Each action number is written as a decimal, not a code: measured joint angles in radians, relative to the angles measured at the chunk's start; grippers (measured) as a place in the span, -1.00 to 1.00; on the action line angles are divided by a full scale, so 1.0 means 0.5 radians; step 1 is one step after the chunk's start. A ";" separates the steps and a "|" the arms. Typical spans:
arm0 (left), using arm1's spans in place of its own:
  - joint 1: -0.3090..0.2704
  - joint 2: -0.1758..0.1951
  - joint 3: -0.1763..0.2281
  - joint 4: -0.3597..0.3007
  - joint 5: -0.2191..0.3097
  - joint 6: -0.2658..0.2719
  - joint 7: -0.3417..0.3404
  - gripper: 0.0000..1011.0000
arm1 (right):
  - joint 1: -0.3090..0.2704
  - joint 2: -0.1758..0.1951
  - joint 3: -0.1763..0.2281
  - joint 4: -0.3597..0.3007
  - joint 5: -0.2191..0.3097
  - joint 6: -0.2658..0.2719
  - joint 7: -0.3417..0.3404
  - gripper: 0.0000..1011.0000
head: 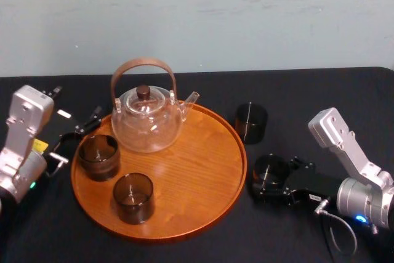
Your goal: Pick up the glass from the table and place it on the tray.
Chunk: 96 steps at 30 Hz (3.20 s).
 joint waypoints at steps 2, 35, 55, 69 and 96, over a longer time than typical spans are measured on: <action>0.000 0.000 0.000 0.000 0.000 0.000 0.000 0.98 | -0.001 0.000 0.001 0.000 0.000 0.000 0.000 0.98; 0.000 0.000 0.000 0.000 0.000 0.000 0.000 0.98 | -0.020 0.043 0.032 -0.057 0.036 -0.012 0.013 0.79; 0.000 0.000 0.000 0.000 0.000 0.000 0.000 0.98 | 0.125 0.135 -0.020 -0.177 0.099 -0.027 0.109 0.79; 0.000 0.000 0.000 0.000 0.000 0.000 0.000 0.98 | 0.302 0.073 -0.216 -0.101 0.046 -0.061 0.213 0.79; 0.000 0.000 0.000 0.000 0.000 0.000 0.000 0.98 | 0.455 -0.088 -0.456 0.108 -0.017 -0.141 0.288 0.79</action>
